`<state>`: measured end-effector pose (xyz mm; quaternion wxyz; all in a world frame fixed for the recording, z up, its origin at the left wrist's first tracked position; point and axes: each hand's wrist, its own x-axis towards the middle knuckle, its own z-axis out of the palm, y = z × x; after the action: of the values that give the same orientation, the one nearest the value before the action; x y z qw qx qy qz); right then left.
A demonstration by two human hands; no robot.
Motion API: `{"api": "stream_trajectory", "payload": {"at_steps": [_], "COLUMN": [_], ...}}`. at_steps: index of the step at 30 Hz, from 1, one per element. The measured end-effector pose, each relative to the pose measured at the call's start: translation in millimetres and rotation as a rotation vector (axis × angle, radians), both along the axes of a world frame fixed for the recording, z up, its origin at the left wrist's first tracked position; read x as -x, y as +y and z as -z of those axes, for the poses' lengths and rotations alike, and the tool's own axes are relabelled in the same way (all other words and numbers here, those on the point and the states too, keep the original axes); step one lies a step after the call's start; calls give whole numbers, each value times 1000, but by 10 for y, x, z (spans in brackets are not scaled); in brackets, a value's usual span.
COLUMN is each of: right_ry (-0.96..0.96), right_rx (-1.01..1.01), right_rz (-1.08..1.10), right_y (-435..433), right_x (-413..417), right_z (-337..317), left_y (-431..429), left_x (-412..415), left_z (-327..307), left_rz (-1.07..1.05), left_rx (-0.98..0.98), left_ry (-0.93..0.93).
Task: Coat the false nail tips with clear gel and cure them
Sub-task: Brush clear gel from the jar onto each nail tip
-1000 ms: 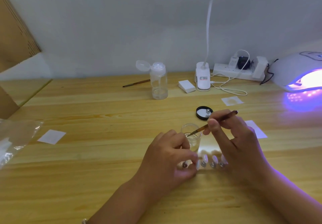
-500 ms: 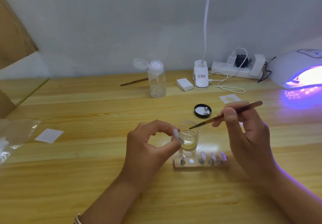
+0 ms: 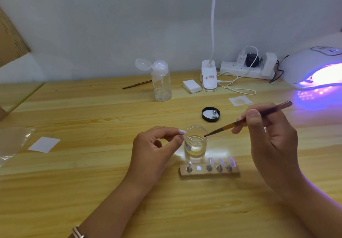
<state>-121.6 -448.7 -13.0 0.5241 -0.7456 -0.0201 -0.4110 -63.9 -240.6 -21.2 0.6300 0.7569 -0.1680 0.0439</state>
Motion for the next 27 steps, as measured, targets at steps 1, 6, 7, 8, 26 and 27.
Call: {"api": "stream_trajectory", "payload": {"at_steps": [1,6,7,8,26,27], "right_ry": [-5,-7,-4,-6,-120,-117], "right_rx": [-8,-6,-3,0,-14,-14], "right_rz": [6,-4,-8,-6,-172,-169], "right_y": [-7,18,19,15,219,221], "right_x": [6,23,22,23,137,136], "right_z": [1,28,29,24,0,1], "left_y": [-3,-22,-19,-17,-17,-18], "left_x": [-1,15,15,13,12,13], "left_z": [2,-6,-6,-4,41,43], "left_rz": [6,32,37,39,83,81], "left_rx": [4,4,12,23,112,109], "left_ry": [7,9,11,15,41,40]}}
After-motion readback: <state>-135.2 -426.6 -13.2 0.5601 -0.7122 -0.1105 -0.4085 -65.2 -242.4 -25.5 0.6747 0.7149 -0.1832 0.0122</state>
